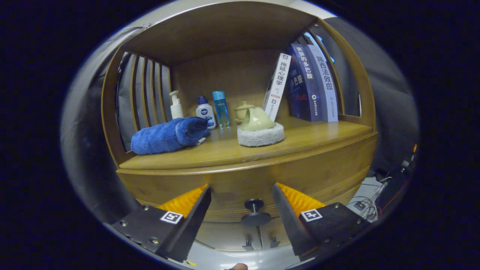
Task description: Pull open the drawer, take out the items inside it, and place them on the countertop above the cabinet.
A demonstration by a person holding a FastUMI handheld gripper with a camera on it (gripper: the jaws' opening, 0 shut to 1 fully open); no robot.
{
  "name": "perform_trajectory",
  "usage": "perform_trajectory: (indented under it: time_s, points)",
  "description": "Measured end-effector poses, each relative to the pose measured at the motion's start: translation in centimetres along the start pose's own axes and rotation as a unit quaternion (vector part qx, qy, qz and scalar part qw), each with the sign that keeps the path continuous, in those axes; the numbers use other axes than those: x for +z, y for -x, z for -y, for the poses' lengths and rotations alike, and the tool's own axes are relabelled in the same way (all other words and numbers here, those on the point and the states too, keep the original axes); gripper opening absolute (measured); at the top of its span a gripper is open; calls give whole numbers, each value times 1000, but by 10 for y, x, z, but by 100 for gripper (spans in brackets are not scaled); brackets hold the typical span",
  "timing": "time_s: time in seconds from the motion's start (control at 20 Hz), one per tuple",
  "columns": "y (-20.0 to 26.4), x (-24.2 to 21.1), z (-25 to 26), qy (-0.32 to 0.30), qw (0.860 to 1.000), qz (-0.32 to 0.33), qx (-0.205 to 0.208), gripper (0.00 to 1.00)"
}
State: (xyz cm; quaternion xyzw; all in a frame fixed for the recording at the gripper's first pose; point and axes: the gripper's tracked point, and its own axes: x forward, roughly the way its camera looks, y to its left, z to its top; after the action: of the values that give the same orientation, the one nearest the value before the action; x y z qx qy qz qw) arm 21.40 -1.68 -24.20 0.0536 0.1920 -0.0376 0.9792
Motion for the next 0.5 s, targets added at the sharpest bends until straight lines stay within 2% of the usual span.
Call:
perform_trajectory:
  time_s: [0.5]
  points:
    - [0, -1, 2, 3, 1000, -6, -6, 99]
